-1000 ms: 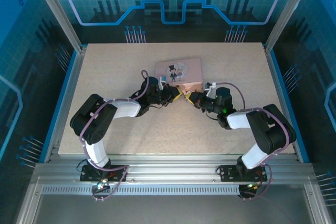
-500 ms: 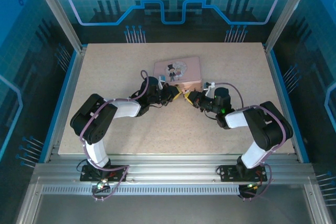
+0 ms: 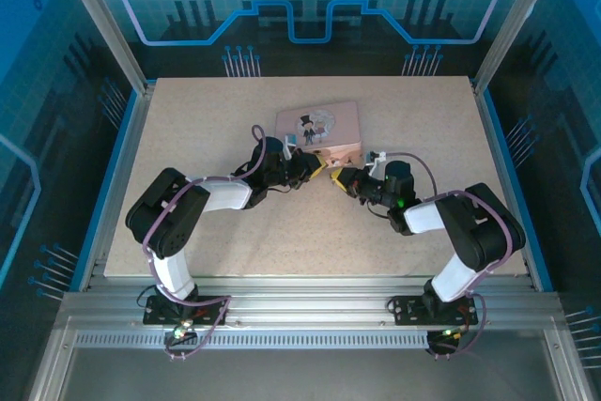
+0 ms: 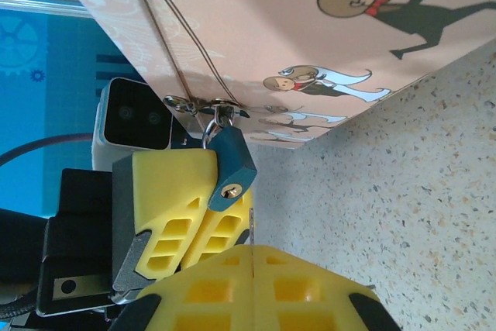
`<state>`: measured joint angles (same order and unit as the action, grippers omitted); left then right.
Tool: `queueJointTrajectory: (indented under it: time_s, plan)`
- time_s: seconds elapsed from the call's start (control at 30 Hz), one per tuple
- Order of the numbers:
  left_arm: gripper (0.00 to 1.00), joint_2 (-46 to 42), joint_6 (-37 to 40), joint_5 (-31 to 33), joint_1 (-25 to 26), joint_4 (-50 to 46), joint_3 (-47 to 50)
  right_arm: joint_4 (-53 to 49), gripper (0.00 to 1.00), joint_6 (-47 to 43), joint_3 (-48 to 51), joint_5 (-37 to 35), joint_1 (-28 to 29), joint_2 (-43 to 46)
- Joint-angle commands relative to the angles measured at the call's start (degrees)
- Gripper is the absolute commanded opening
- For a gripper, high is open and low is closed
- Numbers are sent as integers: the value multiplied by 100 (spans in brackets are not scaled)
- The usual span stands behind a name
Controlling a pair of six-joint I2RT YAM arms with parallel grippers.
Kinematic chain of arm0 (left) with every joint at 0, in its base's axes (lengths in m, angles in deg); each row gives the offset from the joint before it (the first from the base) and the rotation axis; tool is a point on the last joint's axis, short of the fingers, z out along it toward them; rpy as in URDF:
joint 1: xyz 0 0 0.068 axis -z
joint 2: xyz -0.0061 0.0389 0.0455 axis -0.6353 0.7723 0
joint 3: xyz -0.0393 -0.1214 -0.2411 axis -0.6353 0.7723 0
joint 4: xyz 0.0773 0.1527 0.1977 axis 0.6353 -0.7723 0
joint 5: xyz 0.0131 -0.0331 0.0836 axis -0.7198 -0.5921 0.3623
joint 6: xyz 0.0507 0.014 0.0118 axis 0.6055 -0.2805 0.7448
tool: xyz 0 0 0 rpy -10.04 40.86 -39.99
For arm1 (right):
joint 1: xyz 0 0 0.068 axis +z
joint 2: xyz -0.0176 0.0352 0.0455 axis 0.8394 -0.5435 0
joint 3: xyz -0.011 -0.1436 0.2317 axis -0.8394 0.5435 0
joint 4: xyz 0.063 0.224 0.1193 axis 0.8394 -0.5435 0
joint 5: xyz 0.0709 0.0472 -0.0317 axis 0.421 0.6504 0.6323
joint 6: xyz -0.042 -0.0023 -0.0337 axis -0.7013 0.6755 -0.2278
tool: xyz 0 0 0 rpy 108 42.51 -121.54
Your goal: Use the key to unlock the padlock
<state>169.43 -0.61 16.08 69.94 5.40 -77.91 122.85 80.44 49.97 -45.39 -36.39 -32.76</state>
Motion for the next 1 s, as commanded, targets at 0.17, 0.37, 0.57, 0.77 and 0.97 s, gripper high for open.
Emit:
queueJointTrajectory:
  time_s: [0.17,0.37,0.57,0.77,0.97]
  plan:
    - [3,47,-114,-319,83,464,-264,169,0,4,-188,104,41,39]
    - [3,122,-125,-346,131,473,-313,272,0,89,-287,62,46,-55]
    - [3,78,-140,-332,132,502,-266,293,0,145,-333,33,38,-208]
    - [3,43,-163,-361,138,556,-215,385,0,176,-209,-81,-107,-154]
    - [2,103,-211,-459,186,675,-269,343,0,203,-279,-72,-181,-145]
